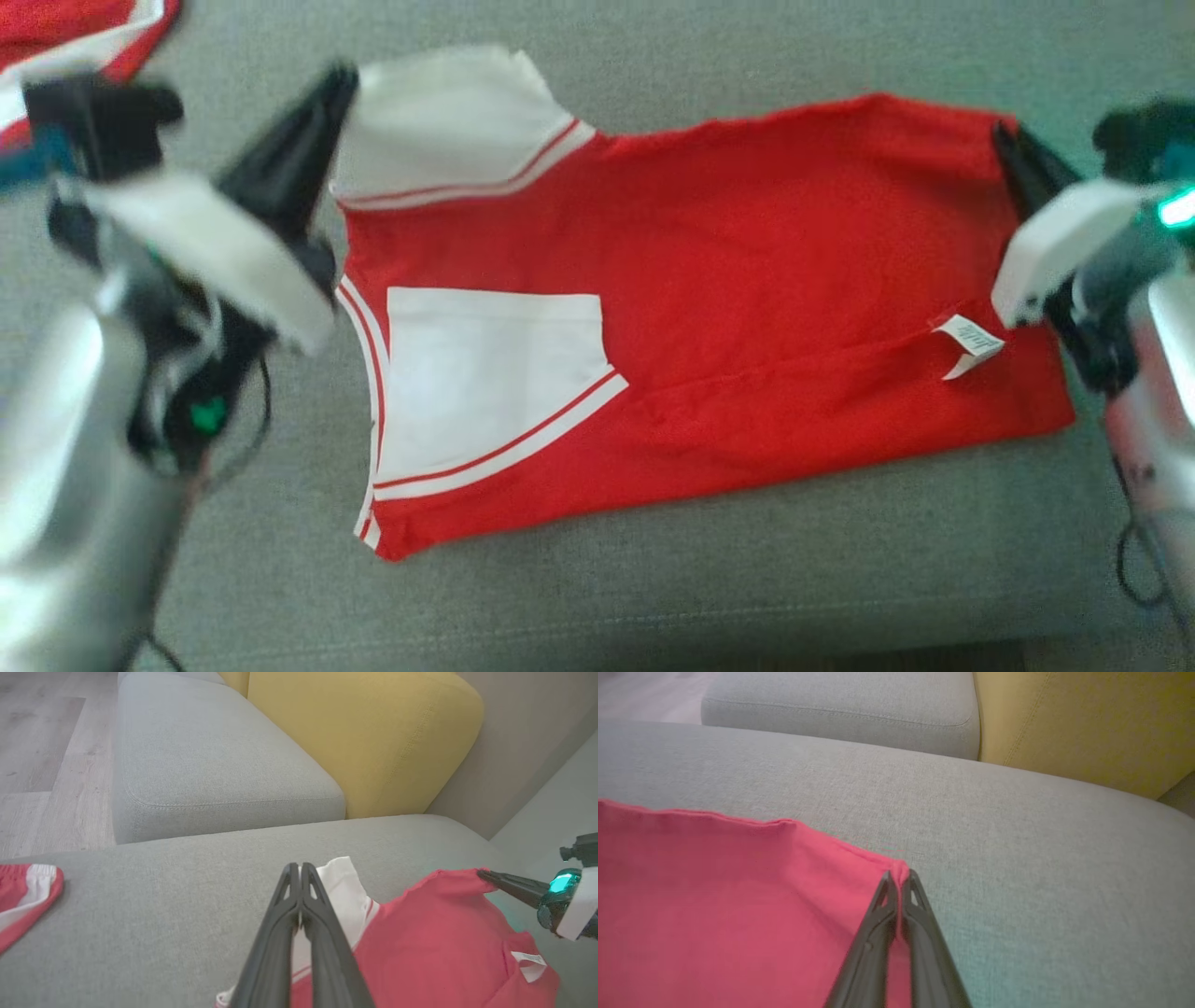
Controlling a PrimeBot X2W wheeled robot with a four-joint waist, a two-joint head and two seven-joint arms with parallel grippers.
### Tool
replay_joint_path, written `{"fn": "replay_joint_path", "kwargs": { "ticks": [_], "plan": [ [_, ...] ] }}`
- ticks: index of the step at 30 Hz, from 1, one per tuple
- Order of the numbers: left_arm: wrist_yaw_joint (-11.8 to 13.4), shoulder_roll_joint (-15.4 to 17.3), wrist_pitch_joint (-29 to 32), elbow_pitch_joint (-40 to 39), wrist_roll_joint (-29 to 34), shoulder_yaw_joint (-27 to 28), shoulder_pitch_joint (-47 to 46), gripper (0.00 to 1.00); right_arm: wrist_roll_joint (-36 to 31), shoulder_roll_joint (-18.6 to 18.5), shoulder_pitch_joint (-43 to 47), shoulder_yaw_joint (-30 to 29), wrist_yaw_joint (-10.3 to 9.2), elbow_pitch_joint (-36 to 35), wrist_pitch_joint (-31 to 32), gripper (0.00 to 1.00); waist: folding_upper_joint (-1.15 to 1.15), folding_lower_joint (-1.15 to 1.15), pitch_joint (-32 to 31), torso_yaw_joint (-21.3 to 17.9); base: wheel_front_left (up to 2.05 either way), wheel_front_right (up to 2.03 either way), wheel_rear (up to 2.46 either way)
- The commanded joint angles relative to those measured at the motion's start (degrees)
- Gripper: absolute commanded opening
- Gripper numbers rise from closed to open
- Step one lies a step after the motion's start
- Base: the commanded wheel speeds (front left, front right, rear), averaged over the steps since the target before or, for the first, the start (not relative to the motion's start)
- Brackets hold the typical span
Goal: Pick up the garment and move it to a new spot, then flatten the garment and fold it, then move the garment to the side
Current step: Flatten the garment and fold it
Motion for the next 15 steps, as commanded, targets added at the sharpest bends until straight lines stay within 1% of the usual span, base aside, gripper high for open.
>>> {"fn": "replay_joint_path", "kwargs": {
  "ticks": [1,5,8,12,15],
  "plan": [
    [0.5,2.7,-0.5,-2.9,-0.3,3.2,0.0,0.00,0.1,-0.2,0.6,-0.4,0.36,-2.4,-0.8,0.00,0.00,0.00,-1.0,-0.1,0.00,0.00,0.00],
    [3.8,3.2,-2.5,-11.0,-0.9,4.1,11.1,0.00,-1.1,0.2,7.0,-3.6,0.36,-7.2,-1.4,0.00,0.00,0.00,-2.6,0.2,0.00,0.00,0.00],
    [6.0,2.6,-4.3,-15.2,-1.2,4.1,18.6,0.00,-2.5,0.7,11.3,-6.5,0.36,-10.9,-0.8,0.00,0.00,0.00,-3.5,0.6,0.00,0.00,0.00],
    [7.7,0.4,-7.0,-17.5,-2.1,3.2,25.9,0.00,-4.1,2.2,15.7,-10.2,0.36,-15.0,0.7,0.00,0.00,0.00,-4.1,1.1,0.00,0.00,0.00],
    [8.2,-1.8,-9.1,-17.3,-2.8,2.2,29.5,0.00,-4.7,3.2,18.3,-12.0,0.36,-17.5,1.8,0.00,0.00,0.00,-4.3,1.6,0.00,0.00,0.00]
  ]
}}
